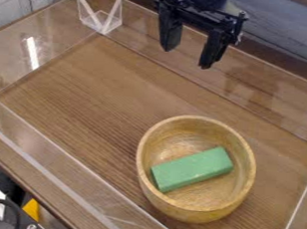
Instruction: Remove the green block from inside the brown bowl and put it on the table
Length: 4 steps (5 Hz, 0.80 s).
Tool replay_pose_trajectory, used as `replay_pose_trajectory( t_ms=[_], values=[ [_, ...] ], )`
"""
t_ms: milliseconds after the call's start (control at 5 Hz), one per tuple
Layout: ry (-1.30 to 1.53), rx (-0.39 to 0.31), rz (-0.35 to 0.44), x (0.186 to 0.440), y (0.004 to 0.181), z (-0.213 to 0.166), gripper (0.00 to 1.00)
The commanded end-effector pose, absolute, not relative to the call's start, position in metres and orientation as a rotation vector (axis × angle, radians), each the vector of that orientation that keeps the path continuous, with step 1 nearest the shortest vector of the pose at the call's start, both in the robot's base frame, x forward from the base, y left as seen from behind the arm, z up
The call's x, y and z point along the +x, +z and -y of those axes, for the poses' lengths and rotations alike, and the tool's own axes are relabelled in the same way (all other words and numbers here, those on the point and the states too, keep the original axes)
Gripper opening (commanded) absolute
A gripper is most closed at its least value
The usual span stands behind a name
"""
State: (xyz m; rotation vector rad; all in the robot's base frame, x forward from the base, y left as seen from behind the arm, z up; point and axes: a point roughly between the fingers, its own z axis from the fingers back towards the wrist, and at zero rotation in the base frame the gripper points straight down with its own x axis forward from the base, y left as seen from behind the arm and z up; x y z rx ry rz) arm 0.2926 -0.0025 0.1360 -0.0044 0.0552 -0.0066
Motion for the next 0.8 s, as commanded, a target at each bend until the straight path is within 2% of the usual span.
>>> replay_pose_trajectory(
  t_ms=[0, 200, 600],
  values=[
    [-0.062, -0.013, -0.069, 0.284, 0.133, 0.011, 1.0],
    [-0.169, -0.024, -0.117, 0.263, 0.119, 0.03, 1.0],
    [-0.376, -0.03, -0.141, 0.222, 0.093, 0.089, 1.0]
  ],
)
